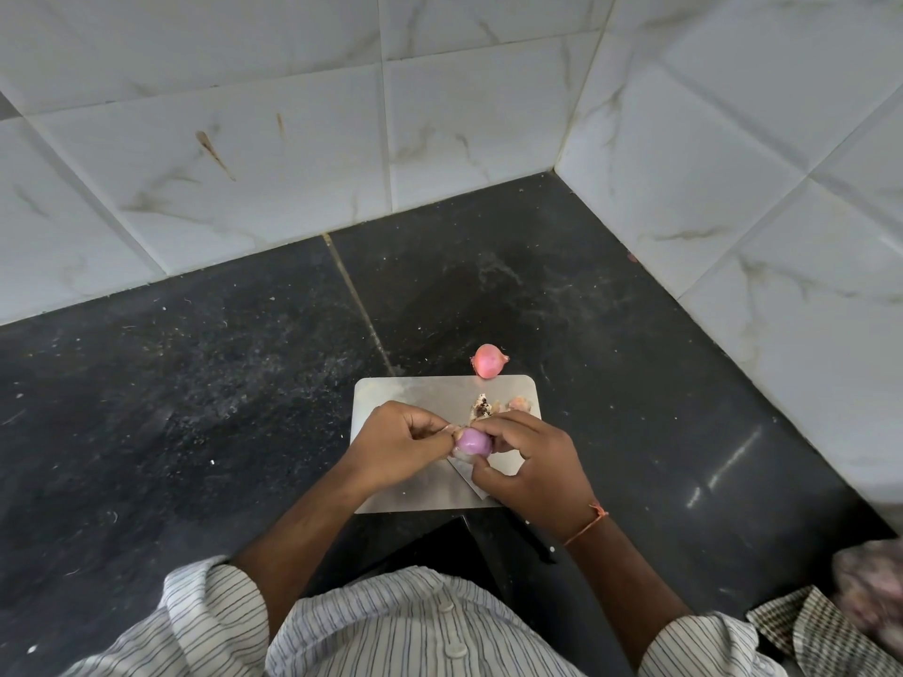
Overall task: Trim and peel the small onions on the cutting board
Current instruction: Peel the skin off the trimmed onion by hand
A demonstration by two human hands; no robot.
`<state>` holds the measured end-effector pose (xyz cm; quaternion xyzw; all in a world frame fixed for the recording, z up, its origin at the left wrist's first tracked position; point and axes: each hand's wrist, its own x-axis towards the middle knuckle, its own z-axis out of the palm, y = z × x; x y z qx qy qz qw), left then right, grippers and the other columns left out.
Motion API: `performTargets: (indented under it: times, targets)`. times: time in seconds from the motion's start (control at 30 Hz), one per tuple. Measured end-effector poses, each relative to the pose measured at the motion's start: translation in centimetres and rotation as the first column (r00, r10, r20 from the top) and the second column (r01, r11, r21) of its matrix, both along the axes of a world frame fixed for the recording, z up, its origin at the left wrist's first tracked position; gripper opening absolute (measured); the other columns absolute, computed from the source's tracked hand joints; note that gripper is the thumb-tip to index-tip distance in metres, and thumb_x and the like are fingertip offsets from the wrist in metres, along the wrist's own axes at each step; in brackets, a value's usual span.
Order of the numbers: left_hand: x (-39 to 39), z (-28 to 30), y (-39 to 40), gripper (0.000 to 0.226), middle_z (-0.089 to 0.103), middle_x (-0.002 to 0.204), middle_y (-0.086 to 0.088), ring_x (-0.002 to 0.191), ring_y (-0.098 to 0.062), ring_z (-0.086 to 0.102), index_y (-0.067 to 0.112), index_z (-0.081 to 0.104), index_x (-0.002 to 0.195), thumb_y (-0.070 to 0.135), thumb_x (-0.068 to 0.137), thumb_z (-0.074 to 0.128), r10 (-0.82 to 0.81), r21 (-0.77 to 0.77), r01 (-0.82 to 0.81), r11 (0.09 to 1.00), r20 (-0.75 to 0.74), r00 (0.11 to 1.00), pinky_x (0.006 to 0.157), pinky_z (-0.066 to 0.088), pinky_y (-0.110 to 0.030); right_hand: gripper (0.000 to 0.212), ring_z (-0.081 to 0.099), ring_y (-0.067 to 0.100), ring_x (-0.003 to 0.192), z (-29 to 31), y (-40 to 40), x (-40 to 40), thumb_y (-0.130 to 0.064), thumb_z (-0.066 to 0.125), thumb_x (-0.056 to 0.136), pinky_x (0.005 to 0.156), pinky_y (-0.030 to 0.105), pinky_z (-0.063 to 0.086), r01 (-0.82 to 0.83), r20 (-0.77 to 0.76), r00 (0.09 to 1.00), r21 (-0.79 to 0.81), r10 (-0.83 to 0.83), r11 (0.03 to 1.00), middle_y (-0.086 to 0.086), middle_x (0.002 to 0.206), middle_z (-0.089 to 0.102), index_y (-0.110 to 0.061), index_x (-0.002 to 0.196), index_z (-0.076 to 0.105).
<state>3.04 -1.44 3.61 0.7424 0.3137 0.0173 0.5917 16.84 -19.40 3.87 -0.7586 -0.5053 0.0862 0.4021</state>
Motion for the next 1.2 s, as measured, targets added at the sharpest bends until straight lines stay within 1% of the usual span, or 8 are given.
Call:
performTargets:
  times: [0.1, 0.2, 0.33, 0.43, 0.5, 0.63, 0.8, 1.2]
  targets:
    - [-0.3, 0.0, -0.2, 0.015, 0.082, 0.084, -0.004, 0.09, -0.034, 0.078, 0.021, 0.087, 0.093, 0.027, 0.1, 0.076, 0.026, -0.07, -0.025, 0.997, 0.015, 1.0, 0.091, 0.064, -0.054, 0.022, 0.073, 0.016, 0.087, 0.3, 0.1, -0.2, -0.025, 0.084, 0.087, 0.078, 0.037, 0.062, 0.003, -0.123, 0.992, 0.019, -0.001, 1.0, -0.012, 0.099, 0.075, -0.022, 0.109, 0.08]
    - [-0.6, 0.1, -0.4, 0.013, 0.083, 0.096, -0.004, 0.091, -0.023, 0.078, 0.023, 0.085, 0.106, 0.025, 0.102, 0.074, 0.031, -0.097, -0.024, 0.995, 0.074, 0.997, 0.089, 0.065, -0.052, 0.022, 0.076, 0.018, 0.085, 0.7, 0.0, -0.4, -0.025, 0.084, 0.084, 0.081, 0.041, 0.064, 0.021, -0.344, 0.939, 0.018, -0.014, 1.0, -0.009, 0.096, 0.078, -0.025, 0.106, 0.082]
    - [-1.5, -0.1, -0.5, 0.046, 0.07, 0.137, 0.008, 0.118, -0.019, 0.07, 0.032, 0.067, 0.136, 0.031, 0.092, 0.08, -0.054, -0.099, 0.083, 0.992, 0.27, 0.961, 0.093, 0.06, -0.042, 0.025, 0.076, 0.032, 0.091, 0.6, -0.2, -0.3, -0.024, 0.086, 0.08, 0.089, 0.055, 0.062, 0.047, -0.617, 0.785, -0.018, -0.048, 0.999, 0.003, 0.099, 0.081, -0.025, 0.105, 0.083]
    - [-1.7, -0.2, -0.4, 0.052, 0.059, 0.143, 0.004, 0.126, -0.026, 0.063, 0.026, 0.064, 0.135, 0.03, 0.088, 0.086, -0.199, 0.006, 0.21, 0.978, 0.34, 0.919, 0.095, 0.058, -0.036, 0.027, 0.074, 0.035, 0.096, 0.8, 0.0, -0.1, -0.004, 0.082, 0.083, 0.093, 0.062, 0.06, -0.004, -0.767, 0.642, 0.007, 0.008, 1.0, 0.014, 0.104, 0.081, -0.015, 0.108, 0.083]
    - [-1.5, -0.2, -0.3, 0.052, 0.057, 0.142, 0.006, 0.129, -0.027, 0.061, 0.025, 0.065, 0.132, 0.028, 0.086, 0.09, -0.229, 0.016, 0.239, 0.971, 0.359, 0.905, 0.095, 0.058, -0.036, 0.028, 0.073, 0.03, 0.093, 1.4, 0.0, -0.1, -0.001, 0.077, 0.083, 0.087, 0.052, 0.064, -0.017, -0.826, 0.562, 0.022, 0.028, 1.0, 0.016, 0.104, 0.08, -0.012, 0.107, 0.083]
    - [-1.3, 0.3, -0.2, 0.051, 0.054, 0.141, 0.01, 0.129, -0.025, 0.061, 0.031, 0.066, 0.124, 0.034, 0.081, 0.092, -0.224, -0.023, 0.248, 0.969, 0.354, 0.908, 0.091, 0.062, -0.052, 0.03, 0.075, 0.026, 0.089, 2.0, -0.1, -0.3, -0.003, 0.074, 0.082, 0.076, 0.035, 0.065, -0.013, -0.883, 0.468, 0.028, 0.031, 1.0, 0.017, 0.105, 0.08, -0.014, 0.108, 0.084]
    - [-1.1, 0.7, -0.3, 0.046, 0.055, 0.138, 0.011, 0.128, -0.023, 0.062, 0.033, 0.066, 0.119, 0.038, 0.08, 0.091, -0.249, -0.032, 0.279, 0.96, 0.36, 0.899, 0.09, 0.062, -0.055, 0.033, 0.075, 0.027, 0.094, 1.9, -0.2, -0.5, -0.018, 0.08, 0.077, 0.078, 0.035, 0.064, -0.001, -0.918, 0.396, 0.035, 0.033, 0.999, 0.02, 0.109, 0.079, -0.013, 0.109, 0.084]
    - [-0.7, 0.3, -0.4, 0.043, 0.056, 0.134, 0.011, 0.125, -0.022, 0.061, 0.034, 0.063, 0.114, 0.033, 0.081, 0.092, -0.265, -0.015, 0.29, 0.957, 0.36, 0.894, 0.088, 0.063, -0.053, 0.031, 0.076, 0.03, 0.099, 1.9, -0.5, -0.6, -0.003, 0.07, 0.087, 0.084, 0.039, 0.066, 0.0, -0.926, 0.377, 0.02, 0.019, 1.0, 0.02, 0.111, 0.079, -0.017, 0.111, 0.084]
